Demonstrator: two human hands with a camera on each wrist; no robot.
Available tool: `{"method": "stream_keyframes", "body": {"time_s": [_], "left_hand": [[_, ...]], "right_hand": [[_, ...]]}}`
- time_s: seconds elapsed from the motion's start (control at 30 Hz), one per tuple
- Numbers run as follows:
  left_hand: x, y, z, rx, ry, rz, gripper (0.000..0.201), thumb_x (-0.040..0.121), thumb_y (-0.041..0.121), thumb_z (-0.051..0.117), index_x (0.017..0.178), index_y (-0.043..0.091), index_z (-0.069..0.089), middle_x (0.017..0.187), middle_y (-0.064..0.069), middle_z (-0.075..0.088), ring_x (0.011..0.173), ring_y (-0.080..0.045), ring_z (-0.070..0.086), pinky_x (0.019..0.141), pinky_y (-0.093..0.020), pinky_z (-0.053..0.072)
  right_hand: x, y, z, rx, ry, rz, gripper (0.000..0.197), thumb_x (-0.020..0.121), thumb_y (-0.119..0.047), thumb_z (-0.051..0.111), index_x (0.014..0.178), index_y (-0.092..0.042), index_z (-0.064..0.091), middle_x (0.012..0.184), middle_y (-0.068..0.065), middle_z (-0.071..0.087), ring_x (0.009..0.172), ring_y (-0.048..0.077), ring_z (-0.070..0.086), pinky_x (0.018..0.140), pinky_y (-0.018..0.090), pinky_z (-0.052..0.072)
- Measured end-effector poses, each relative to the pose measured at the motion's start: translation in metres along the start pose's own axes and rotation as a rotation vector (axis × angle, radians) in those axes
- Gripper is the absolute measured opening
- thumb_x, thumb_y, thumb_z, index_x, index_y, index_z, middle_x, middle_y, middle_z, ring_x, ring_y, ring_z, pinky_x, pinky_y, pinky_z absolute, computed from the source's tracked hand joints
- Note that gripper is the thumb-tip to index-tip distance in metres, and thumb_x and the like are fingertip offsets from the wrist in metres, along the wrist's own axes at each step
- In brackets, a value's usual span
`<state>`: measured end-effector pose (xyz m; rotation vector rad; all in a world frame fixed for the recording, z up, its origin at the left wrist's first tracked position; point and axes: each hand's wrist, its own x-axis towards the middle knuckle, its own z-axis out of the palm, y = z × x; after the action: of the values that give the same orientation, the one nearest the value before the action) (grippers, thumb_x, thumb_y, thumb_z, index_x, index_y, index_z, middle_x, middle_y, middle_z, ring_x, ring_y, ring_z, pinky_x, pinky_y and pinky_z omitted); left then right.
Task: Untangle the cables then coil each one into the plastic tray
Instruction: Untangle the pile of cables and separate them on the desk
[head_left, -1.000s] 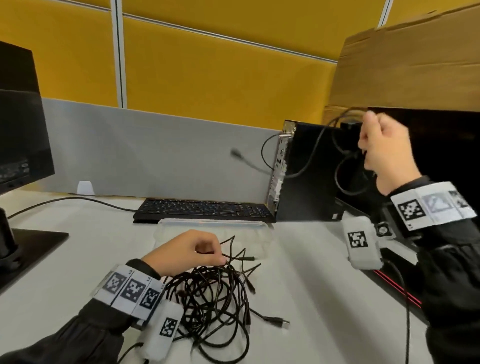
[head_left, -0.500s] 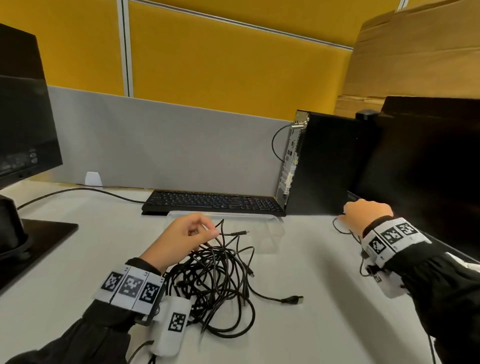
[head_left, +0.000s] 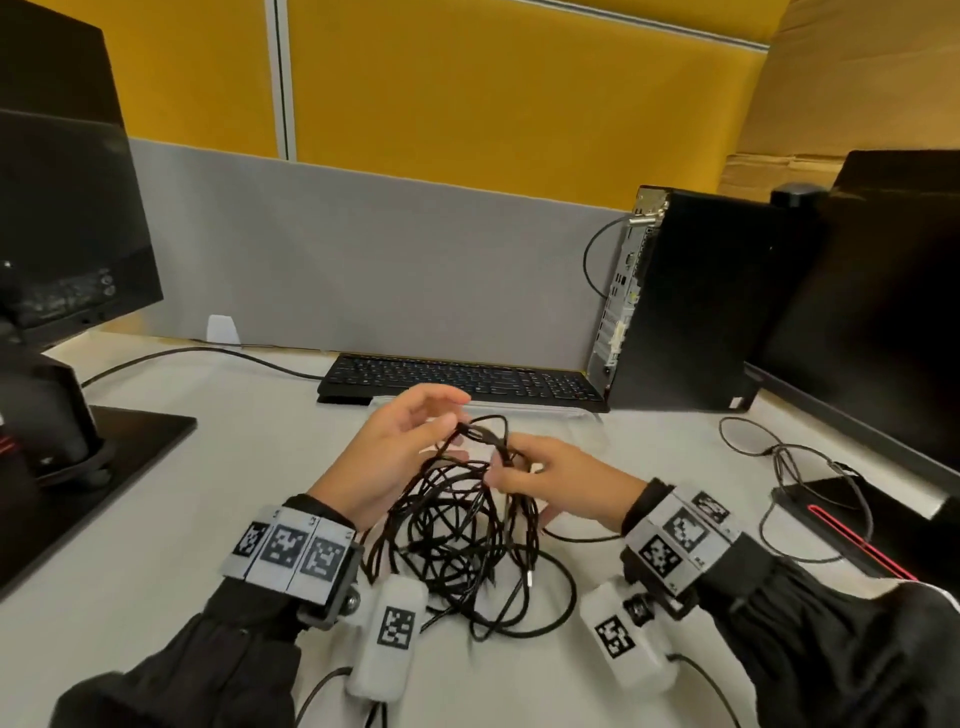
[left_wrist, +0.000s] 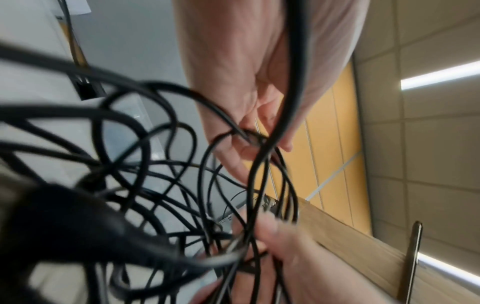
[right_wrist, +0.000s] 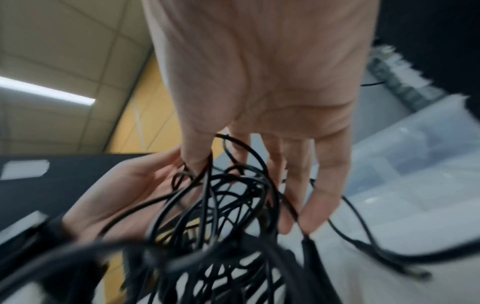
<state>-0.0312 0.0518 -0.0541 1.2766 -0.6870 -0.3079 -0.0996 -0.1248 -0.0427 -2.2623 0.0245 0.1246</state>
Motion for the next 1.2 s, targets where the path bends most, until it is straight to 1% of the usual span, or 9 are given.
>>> {"method": "stream_keyframes", "body": {"time_s": [0.23, 0.37, 0.47, 0.6, 0.8, 0.93, 1.07, 1.13, 1.2], "left_hand": [[-0.003, 0.01, -0.012, 0.336, -0.056, 0.001, 0.033, 0.06, 0.052, 0.071, 0.076, 0.028, 0.055, 0.078, 0.01, 0.056, 0.078, -0.005, 0.054, 0.078, -0.028, 0.044], [-0.011, 0.013, -0.007, 0.474, -0.389, -0.196, 0.039, 0.059, 0.048, 0.077, 0.091, 0.036, 0.058, 0.096, 0.008, 0.068, 0.09, -0.007, 0.066, 0.093, -0.032, 0.044], [-0.013, 0.011, -0.002, 0.525, -0.371, -0.198, 0.056, 0.064, 0.042, 0.082, 0.107, 0.04, 0.047, 0.123, 0.015, 0.048, 0.095, -0.003, 0.065, 0.1, -0.035, 0.043], [-0.013, 0.007, 0.006, 0.453, -0.283, -0.208, 0.071, 0.051, 0.071, 0.07, 0.106, 0.03, 0.052, 0.113, 0.007, 0.056, 0.094, -0.004, 0.061, 0.087, -0.03, 0.052], [-0.016, 0.006, 0.026, 0.375, -0.386, -0.205, 0.012, 0.086, 0.022, 0.061, 0.096, 0.016, 0.059, 0.089, 0.004, 0.068, 0.082, -0.008, 0.063, 0.073, -0.026, 0.053], [-0.014, 0.008, 0.026, 0.223, -0.232, -0.196, 0.01, 0.094, 0.004, 0.047, 0.093, 0.008, 0.055, 0.061, 0.0, 0.06, 0.063, -0.013, 0.062, 0.069, -0.029, 0.055], [-0.01, 0.019, 0.007, 0.035, -0.014, -0.212, 0.01, 0.092, 0.011, 0.049, 0.084, 0.01, 0.055, 0.047, 0.008, 0.029, 0.04, -0.007, 0.035, 0.052, -0.025, 0.054], [-0.006, 0.028, -0.012, -0.004, 0.101, -0.218, 0.019, 0.09, 0.021, 0.052, 0.072, 0.014, 0.051, 0.046, 0.011, 0.021, 0.036, -0.003, 0.02, 0.032, -0.015, 0.029], [-0.002, 0.035, -0.034, -0.067, 0.22, -0.225, 0.03, 0.092, 0.027, 0.05, 0.064, 0.018, 0.043, 0.043, 0.012, 0.019, 0.032, -0.001, 0.015, 0.033, -0.012, 0.009]], "right_hand": [[-0.025, 0.016, -0.022, 0.294, 0.266, 0.004, 0.012, 0.096, -0.027, 0.051, 0.089, -0.018, 0.054, 0.089, 0.007, 0.061, 0.077, 0.019, 0.062, 0.063, 0.04, 0.057], [-0.038, 0.015, -0.031, 0.413, 0.372, -0.014, 0.015, 0.097, -0.026, 0.048, 0.093, -0.012, 0.05, 0.079, 0.002, 0.058, 0.059, 0.015, 0.061, 0.067, 0.047, 0.054], [-0.045, 0.013, -0.037, 0.529, 0.469, 0.002, 0.015, 0.098, -0.024, 0.045, 0.091, -0.012, 0.049, 0.08, 0.003, 0.055, 0.054, 0.013, 0.058, 0.065, 0.044, 0.054], [-0.048, 0.014, -0.047, 0.738, 0.57, 0.026, 0.013, 0.099, -0.022, 0.041, 0.09, -0.015, 0.047, 0.09, 0.01, 0.053, 0.054, 0.014, 0.056, 0.062, 0.04, 0.057], [-0.049, 0.007, -0.05, 0.983, 0.642, 0.03, 0.023, 0.1, -0.015, 0.035, 0.082, -0.012, 0.049, 0.07, 0.006, 0.064, 0.065, 0.014, 0.065, 0.053, 0.034, 0.058], [-0.048, 0.008, -0.047, 1.017, 0.674, 0.014, 0.018, 0.101, -0.017, 0.036, 0.101, -0.007, 0.05, 0.086, 0.01, 0.058, 0.06, 0.012, 0.066, 0.052, 0.035, 0.057], [-0.045, 0.014, -0.051, 0.828, 0.767, -0.015, 0.016, 0.101, -0.026, 0.037, 0.102, -0.014, 0.048, 0.094, 0.01, 0.058, 0.065, 0.016, 0.057, 0.053, 0.032, 0.056], [-0.047, 0.021, -0.057, 0.595, 0.854, -0.04, 0.019, 0.101, -0.03, 0.035, 0.096, -0.016, 0.047, 0.089, 0.005, 0.054, 0.063, 0.013, 0.052, 0.046, 0.021, 0.049], [-0.052, 0.03, -0.066, 0.437, 0.916, -0.066, 0.023, 0.101, -0.03, 0.034, 0.084, -0.019, 0.046, 0.079, 0.0, 0.048, 0.059, 0.011, 0.047, 0.041, 0.016, 0.042]]}}
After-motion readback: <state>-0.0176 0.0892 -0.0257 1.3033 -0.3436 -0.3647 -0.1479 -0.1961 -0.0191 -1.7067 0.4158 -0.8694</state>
